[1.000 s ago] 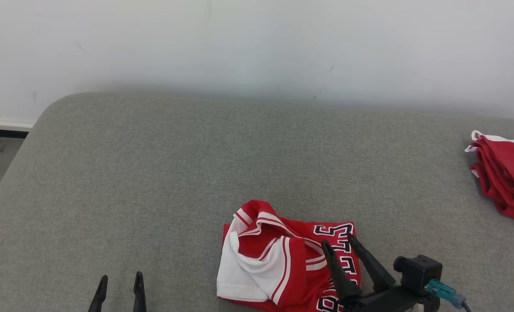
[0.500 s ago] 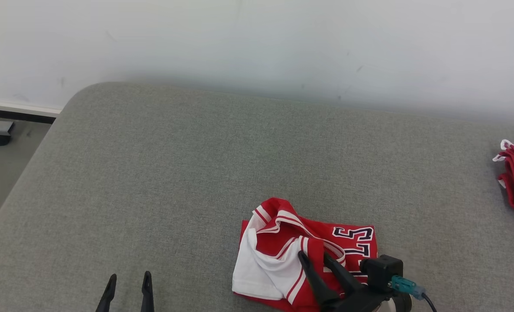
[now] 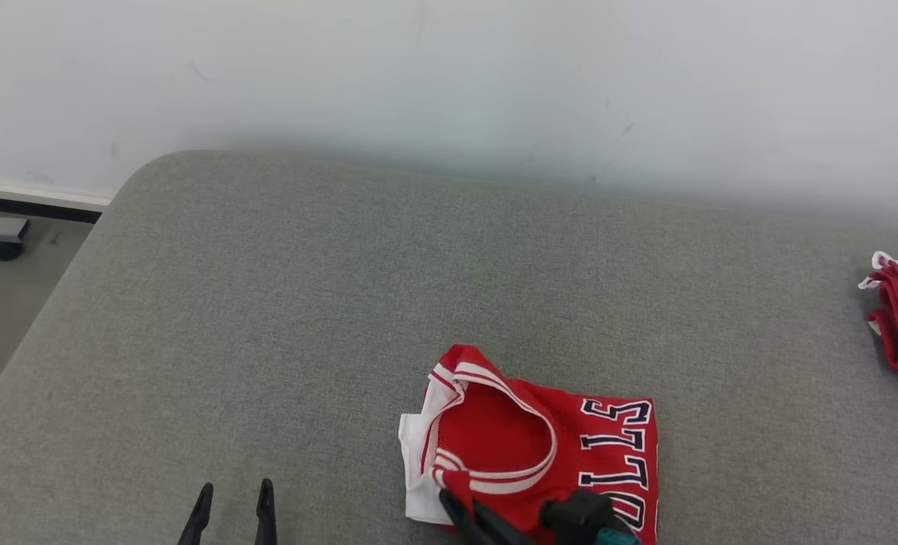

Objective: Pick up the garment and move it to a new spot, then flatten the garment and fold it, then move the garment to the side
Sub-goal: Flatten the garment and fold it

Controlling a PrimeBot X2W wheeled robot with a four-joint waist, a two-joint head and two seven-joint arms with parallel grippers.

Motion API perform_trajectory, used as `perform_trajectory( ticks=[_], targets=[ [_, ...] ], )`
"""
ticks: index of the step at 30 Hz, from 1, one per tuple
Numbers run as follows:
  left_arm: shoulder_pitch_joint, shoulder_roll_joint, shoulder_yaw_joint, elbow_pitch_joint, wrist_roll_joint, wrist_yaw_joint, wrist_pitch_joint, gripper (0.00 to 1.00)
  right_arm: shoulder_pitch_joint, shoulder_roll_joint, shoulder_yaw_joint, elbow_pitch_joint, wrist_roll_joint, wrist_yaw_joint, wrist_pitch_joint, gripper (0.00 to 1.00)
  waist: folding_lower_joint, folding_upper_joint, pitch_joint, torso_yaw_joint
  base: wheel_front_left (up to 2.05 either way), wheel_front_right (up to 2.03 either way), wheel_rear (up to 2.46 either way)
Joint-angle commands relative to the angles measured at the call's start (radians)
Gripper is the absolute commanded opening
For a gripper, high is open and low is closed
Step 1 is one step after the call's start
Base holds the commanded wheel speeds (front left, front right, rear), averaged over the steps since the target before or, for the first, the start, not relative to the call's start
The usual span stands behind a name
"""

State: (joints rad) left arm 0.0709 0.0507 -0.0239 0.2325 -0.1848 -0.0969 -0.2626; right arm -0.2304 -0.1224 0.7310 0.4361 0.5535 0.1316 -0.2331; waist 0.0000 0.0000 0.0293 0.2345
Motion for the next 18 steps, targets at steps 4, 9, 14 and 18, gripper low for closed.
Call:
perform_trajectory(
  ticks=[4,9,14,18],
  targets=[
    [-0.002,-0.001,-0.009,0.009,-0.001,-0.004,-0.003,1.00,-0.021,0.023,0.098,0.045,0.026,-0.002,-0.013,0.00,0.0000,0.0000,-0.006,0.005,0.00,0.00,0.00],
    [0.002,-0.001,-0.002,0.012,0.003,-0.007,-0.003,1.00,-0.048,0.039,0.118,0.065,0.053,-0.002,-0.027,1.00,0.0000,0.0000,-0.013,0.005,0.00,0.00,0.00],
    [0.011,-0.001,0.007,0.006,0.002,-0.005,-0.003,1.00,-0.068,0.007,0.085,0.007,0.060,-0.002,-0.032,1.00,0.0000,0.0000,-0.017,-0.006,0.00,0.00,0.00],
    [0.017,-0.001,0.013,0.001,0.001,-0.002,-0.003,1.00,-0.031,-0.028,-0.038,-0.081,0.021,-0.002,-0.032,1.00,0.0000,0.0000,-0.021,-0.017,0.00,0.00,0.00]
  ],
)
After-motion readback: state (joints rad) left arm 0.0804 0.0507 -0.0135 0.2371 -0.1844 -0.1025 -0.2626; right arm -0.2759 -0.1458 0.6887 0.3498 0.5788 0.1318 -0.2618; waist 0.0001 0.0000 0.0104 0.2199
